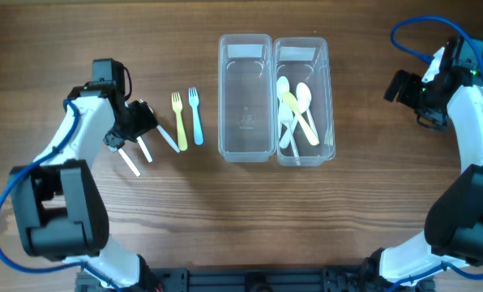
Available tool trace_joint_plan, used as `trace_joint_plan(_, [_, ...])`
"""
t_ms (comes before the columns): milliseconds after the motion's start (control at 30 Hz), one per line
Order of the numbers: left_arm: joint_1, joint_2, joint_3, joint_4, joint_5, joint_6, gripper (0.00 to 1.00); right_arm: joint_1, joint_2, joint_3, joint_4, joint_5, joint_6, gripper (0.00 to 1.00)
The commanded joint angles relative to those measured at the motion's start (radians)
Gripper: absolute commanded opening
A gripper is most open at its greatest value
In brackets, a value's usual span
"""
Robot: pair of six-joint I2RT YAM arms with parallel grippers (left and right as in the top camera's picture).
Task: Pack container
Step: 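Raise the right gripper away to the right side, then grasp white forks with the left gripper and drop them in the left container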
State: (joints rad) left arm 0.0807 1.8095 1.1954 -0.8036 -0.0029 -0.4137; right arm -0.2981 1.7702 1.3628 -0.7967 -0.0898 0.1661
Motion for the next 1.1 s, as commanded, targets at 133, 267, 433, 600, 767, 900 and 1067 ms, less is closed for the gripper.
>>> trace_joint_plan(133, [0.021,0.052,0.017,0.137,-0.014,0.175,0.71,0.003,0.012,-0.004,0.014,-0.016,-0.002,0.99])
trace_joint_plan(267, [0.021,0.095,0.017,0.164,-0.015,0.175,0.52,0.003,0.012,-0.013,0.018,-0.016,-0.002,1.0])
trace_joint_plan(433, [0.021,0.136,0.017,0.164,-0.048,0.175,0.52,0.003,0.012,-0.013,0.017,-0.016,-0.002,1.0])
trace_joint_plan(600, [0.021,0.16,0.017,0.169,-0.047,0.175,0.25,0.003,0.012,-0.013,0.01,-0.016,-0.002,1.0])
trace_joint_plan(767, [0.021,0.158,0.017,0.129,-0.047,0.175,0.04,0.003,0.012,-0.013,0.008,-0.016,-0.002,0.99])
trace_joint_plan(900, [0.004,0.102,0.191,-0.108,-0.01,0.228,0.04,0.003,0.012,-0.013,-0.005,-0.016,-0.003,0.99])
trace_joint_plan(1067, [-0.198,0.006,0.657,-0.441,0.086,0.226,0.04,0.003,0.012,-0.013,-0.009,-0.016,-0.002,0.99])
